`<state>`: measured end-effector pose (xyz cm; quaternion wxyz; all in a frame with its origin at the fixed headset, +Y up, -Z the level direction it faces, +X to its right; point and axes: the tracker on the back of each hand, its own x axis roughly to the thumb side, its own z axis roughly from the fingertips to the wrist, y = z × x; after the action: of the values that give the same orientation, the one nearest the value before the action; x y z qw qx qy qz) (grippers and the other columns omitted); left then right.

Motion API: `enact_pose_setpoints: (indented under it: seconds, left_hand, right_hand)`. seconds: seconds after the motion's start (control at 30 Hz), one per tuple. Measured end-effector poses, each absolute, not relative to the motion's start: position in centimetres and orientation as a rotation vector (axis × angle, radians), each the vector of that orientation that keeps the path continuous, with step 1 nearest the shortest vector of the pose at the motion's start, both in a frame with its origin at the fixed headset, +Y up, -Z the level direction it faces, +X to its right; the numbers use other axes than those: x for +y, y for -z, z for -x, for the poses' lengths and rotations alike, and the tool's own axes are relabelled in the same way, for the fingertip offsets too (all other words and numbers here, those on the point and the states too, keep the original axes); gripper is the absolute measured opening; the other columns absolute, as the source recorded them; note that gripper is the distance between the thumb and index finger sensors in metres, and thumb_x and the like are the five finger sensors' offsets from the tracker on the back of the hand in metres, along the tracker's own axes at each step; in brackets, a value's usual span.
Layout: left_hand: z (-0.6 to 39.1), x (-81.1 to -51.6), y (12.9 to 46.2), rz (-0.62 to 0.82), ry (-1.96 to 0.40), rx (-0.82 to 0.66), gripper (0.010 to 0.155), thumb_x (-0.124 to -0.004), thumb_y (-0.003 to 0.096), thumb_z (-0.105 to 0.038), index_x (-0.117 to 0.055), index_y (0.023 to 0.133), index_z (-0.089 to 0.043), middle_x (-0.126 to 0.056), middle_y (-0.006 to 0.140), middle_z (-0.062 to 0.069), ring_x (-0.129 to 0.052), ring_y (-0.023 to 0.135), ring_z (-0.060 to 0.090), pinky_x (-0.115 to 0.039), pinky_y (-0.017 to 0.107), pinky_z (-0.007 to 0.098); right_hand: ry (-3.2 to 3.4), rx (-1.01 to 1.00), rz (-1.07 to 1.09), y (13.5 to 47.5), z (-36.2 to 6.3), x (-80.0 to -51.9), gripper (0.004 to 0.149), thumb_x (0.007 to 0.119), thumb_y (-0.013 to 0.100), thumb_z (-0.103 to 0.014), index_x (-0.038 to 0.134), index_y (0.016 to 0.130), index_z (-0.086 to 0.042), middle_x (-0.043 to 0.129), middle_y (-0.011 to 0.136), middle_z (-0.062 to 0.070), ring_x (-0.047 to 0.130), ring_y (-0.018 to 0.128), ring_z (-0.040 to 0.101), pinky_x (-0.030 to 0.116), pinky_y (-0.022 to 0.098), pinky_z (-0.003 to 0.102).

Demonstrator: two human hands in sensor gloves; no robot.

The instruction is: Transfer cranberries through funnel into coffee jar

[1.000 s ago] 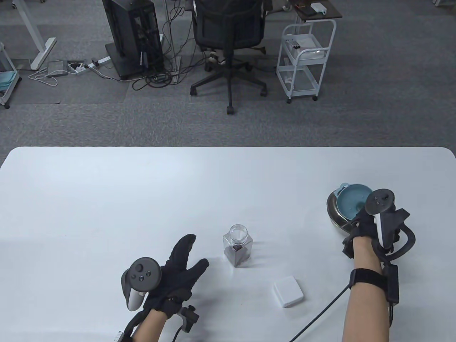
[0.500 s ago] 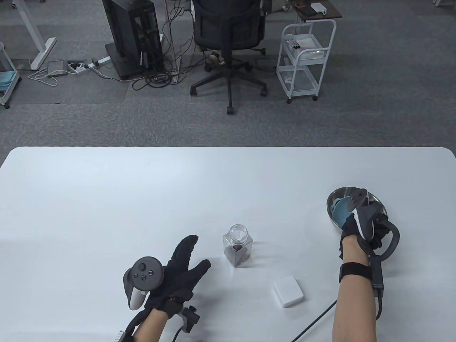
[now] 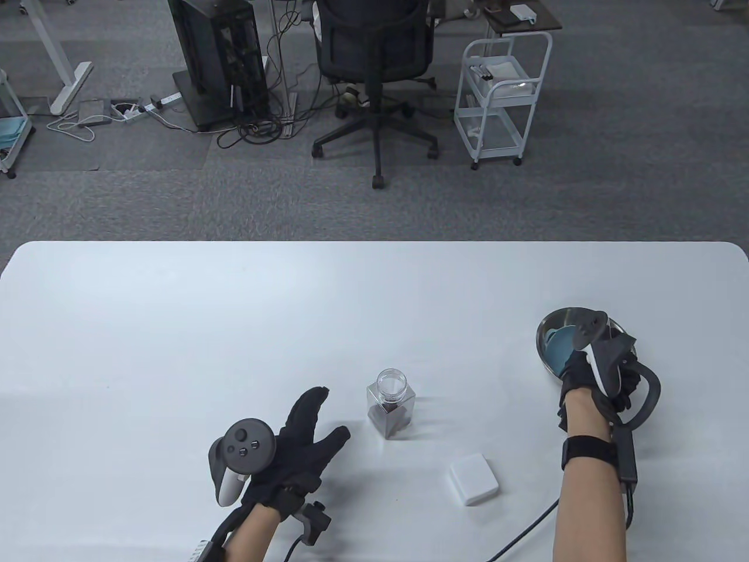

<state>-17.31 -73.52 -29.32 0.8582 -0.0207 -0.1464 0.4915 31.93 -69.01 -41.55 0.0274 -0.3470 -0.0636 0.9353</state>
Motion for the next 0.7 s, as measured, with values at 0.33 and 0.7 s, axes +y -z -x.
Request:
enact_pose_setpoints:
  seconds: [0.33, 0.7]
  left_hand:
    - [13.0, -74.1, 32.9, 0.250, -0.825, -0.303, 0.103, -0.073, 0.0492, -0.067, -0.019, 0.115, -0.009, -0.018, 0.120, 0.026, -0.044, 0.111, 0.053, -0.054, 0.076, 0.063]
    - [9.5, -75.2, 35.1, 0.227, -0.803, -0.213, 0.099, -0.085, 0.0450, -0.060, -0.033, 0.112, -0.009, -0.034, 0.118, 0.024, -0.055, 0.109, 0.050, -0.058, 0.075, 0.062]
  right_hand:
    - [-2.937, -0.258, 0.687, 37.2, -28.9, -63.3, 0.079, 0.072, 0.047, -0.060, 0.047, 0.106, -0.015, 0.057, 0.113, 0.017, 0.066, 0.097, 0.046, 0.066, 0.063, 0.055]
    - [-2.946, -0.130, -0.073, 30.8, -22.6, -63.8, 0.081, 0.073, 0.047, -0.061, 0.044, 0.108, -0.017, 0.050, 0.117, 0.017, 0.055, 0.103, 0.047, 0.058, 0.069, 0.058]
